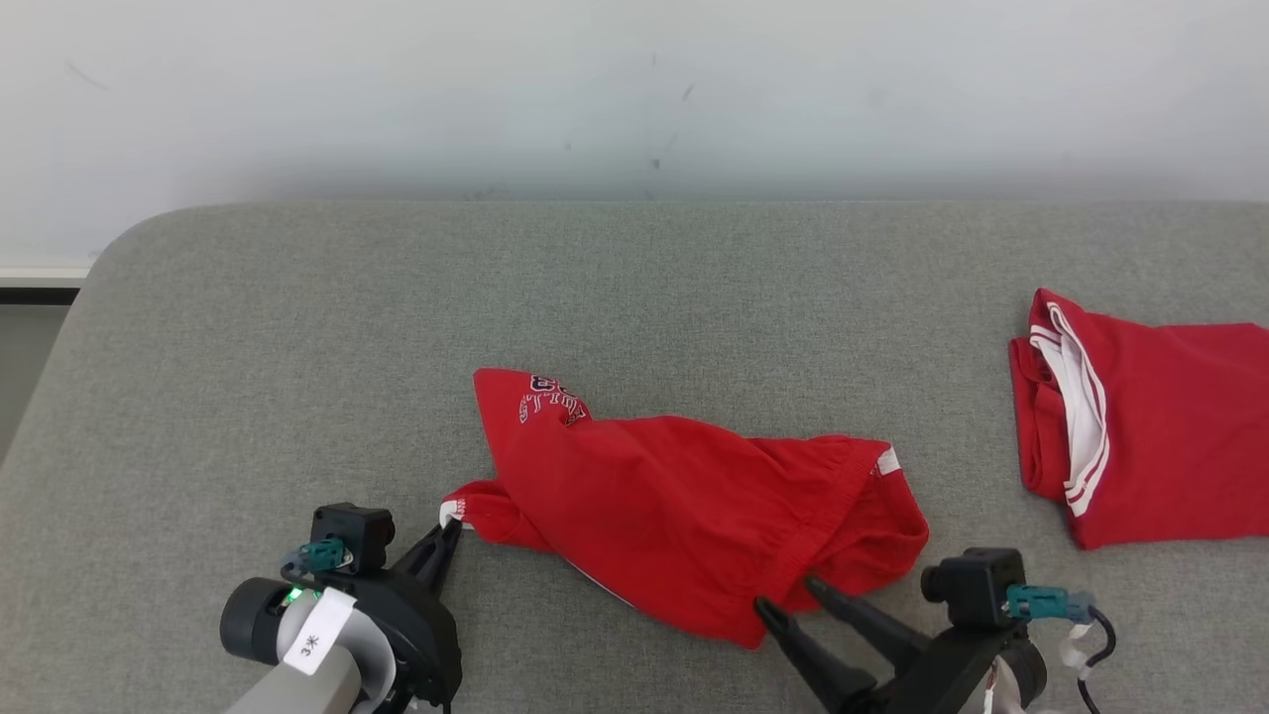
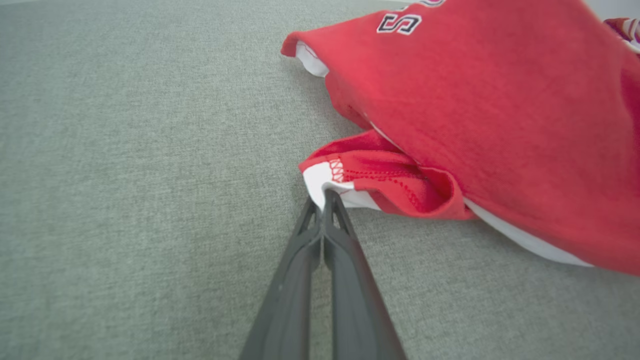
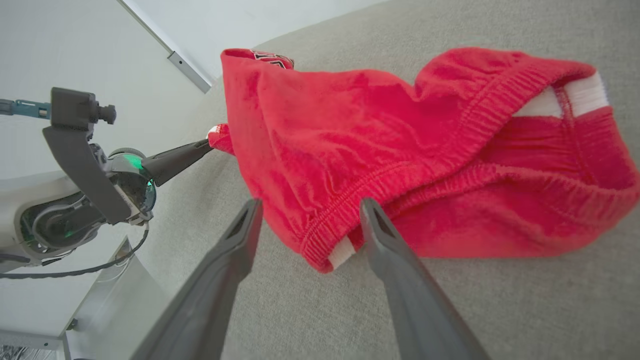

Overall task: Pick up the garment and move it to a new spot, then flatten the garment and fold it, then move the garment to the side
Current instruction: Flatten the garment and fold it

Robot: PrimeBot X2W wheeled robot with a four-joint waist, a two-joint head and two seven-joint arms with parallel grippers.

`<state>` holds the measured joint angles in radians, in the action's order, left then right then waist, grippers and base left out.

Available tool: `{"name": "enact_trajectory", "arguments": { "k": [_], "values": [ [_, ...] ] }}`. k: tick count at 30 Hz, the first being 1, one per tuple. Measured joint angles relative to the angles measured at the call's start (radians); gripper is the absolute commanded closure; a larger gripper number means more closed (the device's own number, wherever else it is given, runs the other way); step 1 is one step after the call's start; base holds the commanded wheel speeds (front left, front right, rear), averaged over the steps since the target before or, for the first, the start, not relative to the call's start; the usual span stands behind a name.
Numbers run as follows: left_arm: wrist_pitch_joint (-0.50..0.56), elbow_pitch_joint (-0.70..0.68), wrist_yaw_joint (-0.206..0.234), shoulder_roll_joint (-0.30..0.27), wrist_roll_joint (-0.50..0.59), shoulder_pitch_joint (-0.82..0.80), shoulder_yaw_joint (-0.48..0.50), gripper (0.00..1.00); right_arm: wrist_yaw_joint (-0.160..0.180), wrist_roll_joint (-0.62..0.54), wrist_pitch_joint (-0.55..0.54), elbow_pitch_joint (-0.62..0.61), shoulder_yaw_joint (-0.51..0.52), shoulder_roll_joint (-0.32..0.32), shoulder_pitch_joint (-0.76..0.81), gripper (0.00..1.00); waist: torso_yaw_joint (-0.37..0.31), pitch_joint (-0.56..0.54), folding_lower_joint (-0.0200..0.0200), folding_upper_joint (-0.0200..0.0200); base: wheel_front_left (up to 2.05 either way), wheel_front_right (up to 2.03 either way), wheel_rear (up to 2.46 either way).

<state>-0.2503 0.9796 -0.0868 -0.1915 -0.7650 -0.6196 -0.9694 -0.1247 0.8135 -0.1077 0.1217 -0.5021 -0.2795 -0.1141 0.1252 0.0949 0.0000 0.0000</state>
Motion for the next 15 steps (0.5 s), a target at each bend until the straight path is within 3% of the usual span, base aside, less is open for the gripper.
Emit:
{"name": "enact_trajectory", "arguments": {
  "k": [4, 5, 6, 7, 15],
  "values": [
    [0.0, -0.001, 0.0, 0.0, 0.0, 0.001, 0.0, 1.0, 0.0, 0.032, -0.047, -0.032, -0.015, -0.024, 0.007, 0.0, 0.0, 0.003, 0.0, 0.0, 0.0, 0.0, 0.0],
    [0.0, -0.001, 0.0, 0.0, 0.0, 0.001, 0.0, 0.86, 0.0, 0.032, -0.055, -0.035, -0.017, -0.029, 0.007, 0.0, 0.0, 0.003, 0.0, 0.0, 0.0, 0.0, 0.0],
    [0.0, -0.001, 0.001, 0.0, 0.0, 0.001, 0.0, 0.52, 0.0, 0.032, -0.065, -0.037, -0.02, -0.034, 0.007, 0.0, 0.001, 0.004, 0.0, 0.0001, 0.0, 0.0, 0.0],
    [0.0, -0.002, 0.005, 0.001, 0.0, 0.001, 0.001, 0.0, 0.0, 0.031, -0.072, -0.038, -0.023, -0.038, 0.007, 0.0, 0.001, 0.005, 0.0, 0.0, 0.0, 0.0, 0.0],
    [0.0, -0.009, 0.016, 0.003, 0.007, 0.0, 0.006, 0.0, 0.0, -0.003, -0.105, -0.033, -0.041, -0.05, 0.008, 0.0, 0.016, 0.006, 0.0, 0.0, 0.0, 0.0, 0.0]
  ]
}}
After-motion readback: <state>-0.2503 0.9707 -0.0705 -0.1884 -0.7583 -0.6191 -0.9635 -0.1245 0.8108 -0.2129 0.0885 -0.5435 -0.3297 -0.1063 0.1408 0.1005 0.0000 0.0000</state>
